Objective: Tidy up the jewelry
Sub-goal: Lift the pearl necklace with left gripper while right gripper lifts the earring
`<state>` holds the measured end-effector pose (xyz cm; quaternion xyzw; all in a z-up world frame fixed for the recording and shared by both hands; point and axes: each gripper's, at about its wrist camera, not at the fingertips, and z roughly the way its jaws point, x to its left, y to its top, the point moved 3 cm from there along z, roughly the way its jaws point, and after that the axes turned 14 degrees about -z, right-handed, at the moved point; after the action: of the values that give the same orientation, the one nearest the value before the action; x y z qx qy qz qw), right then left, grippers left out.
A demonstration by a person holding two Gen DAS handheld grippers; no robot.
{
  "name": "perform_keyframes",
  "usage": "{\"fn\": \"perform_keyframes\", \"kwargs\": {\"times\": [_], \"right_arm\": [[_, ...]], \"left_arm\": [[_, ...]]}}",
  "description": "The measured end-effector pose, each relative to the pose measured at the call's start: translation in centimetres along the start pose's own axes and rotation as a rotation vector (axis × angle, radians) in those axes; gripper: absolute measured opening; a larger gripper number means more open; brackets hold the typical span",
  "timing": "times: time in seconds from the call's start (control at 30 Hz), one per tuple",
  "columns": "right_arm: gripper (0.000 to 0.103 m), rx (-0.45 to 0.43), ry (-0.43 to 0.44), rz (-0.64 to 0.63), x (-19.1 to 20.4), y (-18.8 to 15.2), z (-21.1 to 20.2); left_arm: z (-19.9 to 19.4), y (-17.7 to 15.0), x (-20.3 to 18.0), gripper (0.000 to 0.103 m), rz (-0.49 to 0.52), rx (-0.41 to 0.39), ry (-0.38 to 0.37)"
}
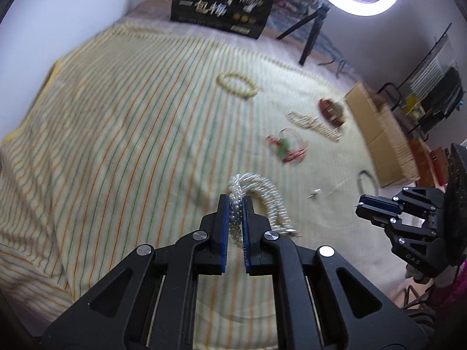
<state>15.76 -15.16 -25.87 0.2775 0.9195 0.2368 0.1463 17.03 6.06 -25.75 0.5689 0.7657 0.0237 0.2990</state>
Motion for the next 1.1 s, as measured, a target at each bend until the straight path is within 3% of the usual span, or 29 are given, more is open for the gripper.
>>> {"fn": "perform_keyframes", "kwargs": {"times": [0.57, 1.1], "right_arm": [[0.008, -0.115, -0.139, 0.158, -3.7, -3.3, -9.7], [0.008, -0.169, -0.275, 0.225, -9.0, -6.2, -16.3]], "left_arm": [[-7.8, 1.6, -6.3, 0.006, 0.068, -0.108, -0.160], [-11.5, 2.7, -17.5, 0.006, 0.221, -0.144, -0.310]]}}
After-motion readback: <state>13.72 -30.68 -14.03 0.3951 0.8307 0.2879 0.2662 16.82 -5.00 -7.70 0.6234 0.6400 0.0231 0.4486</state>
